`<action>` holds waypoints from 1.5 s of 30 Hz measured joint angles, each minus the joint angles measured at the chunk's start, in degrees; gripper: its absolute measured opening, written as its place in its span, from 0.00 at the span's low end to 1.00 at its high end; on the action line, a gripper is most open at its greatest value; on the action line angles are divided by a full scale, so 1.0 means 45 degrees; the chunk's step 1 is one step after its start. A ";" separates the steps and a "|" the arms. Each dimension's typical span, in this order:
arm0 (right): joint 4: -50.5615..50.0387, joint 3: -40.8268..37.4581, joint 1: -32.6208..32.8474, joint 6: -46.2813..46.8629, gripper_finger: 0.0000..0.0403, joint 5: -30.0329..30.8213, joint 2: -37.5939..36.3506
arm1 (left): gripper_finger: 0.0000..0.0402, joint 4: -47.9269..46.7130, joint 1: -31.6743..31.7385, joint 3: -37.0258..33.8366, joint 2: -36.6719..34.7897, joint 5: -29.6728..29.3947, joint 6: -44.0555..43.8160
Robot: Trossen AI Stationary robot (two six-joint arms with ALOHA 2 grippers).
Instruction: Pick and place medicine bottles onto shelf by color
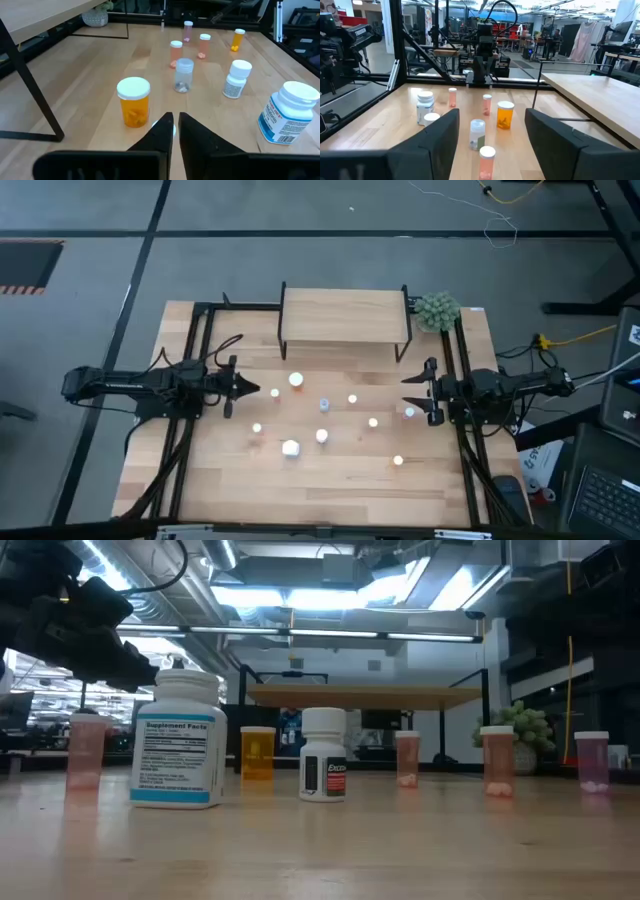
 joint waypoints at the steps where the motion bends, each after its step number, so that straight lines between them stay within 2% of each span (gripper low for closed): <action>1: -0.0001 0.0000 0.0000 0.0000 0.57 -0.0005 -0.0005 | 0.06 -0.0004 -0.0003 0.0001 0.0004 -0.0002 0.0000; 40: 0.0000 0.0000 0.0000 0.0000 0.57 -0.0005 -0.0005 | 0.06 -0.0004 0.0002 0.0002 0.0004 -0.0002 0.0000; 42: 0.0043 0.0000 -0.0004 0.0415 0.57 -0.0007 0.0000 | 0.06 0.0000 0.0002 -0.0001 0.0002 -0.0002 0.0000; 45: -0.0020 0.0000 -0.0003 0.2175 0.57 -0.0112 0.0008 | 0.06 -0.0001 0.0002 -0.0002 0.0001 -0.0002 0.0000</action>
